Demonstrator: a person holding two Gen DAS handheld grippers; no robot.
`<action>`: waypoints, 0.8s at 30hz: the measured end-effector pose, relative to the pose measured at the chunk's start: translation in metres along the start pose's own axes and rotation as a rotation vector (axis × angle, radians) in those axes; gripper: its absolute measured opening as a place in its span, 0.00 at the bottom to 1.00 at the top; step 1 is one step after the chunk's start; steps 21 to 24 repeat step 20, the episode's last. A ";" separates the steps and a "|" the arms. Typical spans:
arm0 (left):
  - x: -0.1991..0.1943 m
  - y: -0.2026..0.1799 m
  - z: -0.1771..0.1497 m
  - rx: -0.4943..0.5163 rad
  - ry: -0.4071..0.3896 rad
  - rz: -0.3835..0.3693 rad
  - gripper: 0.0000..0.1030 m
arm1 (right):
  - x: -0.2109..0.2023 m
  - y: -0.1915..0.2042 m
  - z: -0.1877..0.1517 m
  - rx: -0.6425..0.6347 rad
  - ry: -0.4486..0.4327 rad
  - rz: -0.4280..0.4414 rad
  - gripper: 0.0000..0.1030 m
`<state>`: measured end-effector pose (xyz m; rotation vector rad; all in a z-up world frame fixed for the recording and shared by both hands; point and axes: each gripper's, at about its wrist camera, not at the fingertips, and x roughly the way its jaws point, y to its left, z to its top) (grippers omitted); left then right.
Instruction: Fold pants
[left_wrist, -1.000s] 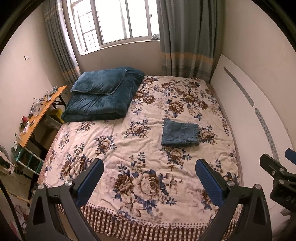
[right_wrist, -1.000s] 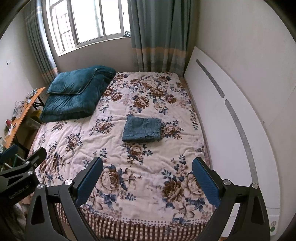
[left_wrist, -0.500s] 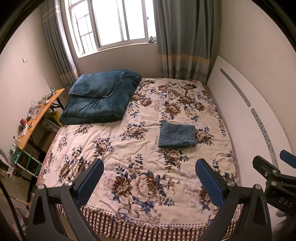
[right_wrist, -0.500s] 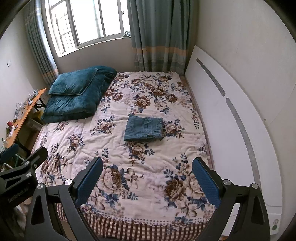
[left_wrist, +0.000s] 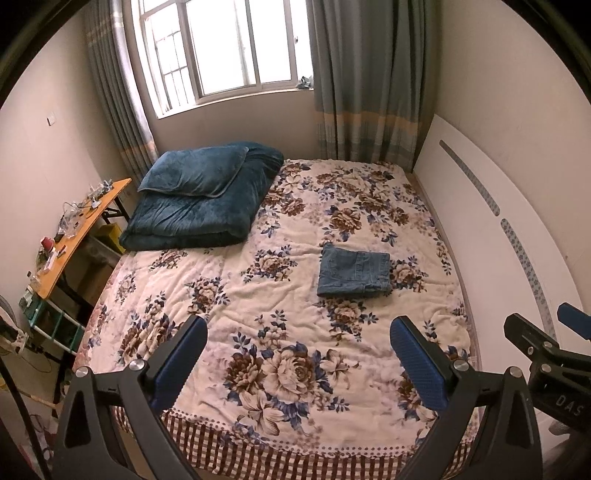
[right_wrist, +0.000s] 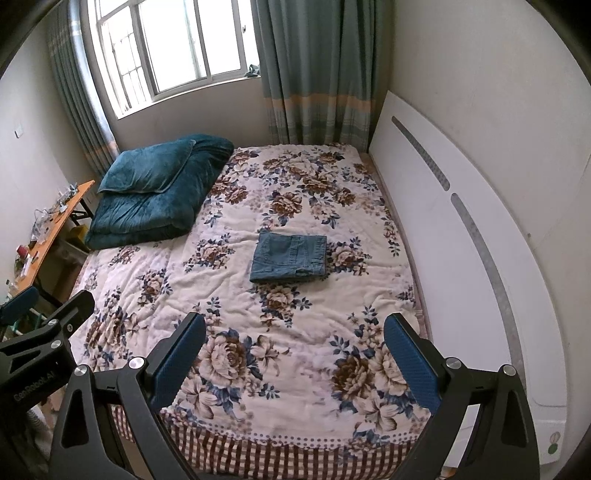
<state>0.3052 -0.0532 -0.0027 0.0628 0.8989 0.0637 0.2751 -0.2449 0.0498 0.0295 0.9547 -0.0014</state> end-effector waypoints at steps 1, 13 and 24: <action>0.000 0.001 0.001 -0.001 0.000 0.000 0.98 | -0.001 0.000 0.000 0.002 0.000 0.001 0.96; -0.002 0.001 0.001 -0.003 -0.006 0.011 0.98 | -0.003 0.009 -0.004 0.002 0.011 -0.004 0.96; -0.008 0.002 -0.003 -0.019 -0.028 0.008 0.98 | -0.004 0.008 -0.005 0.006 0.009 -0.005 0.96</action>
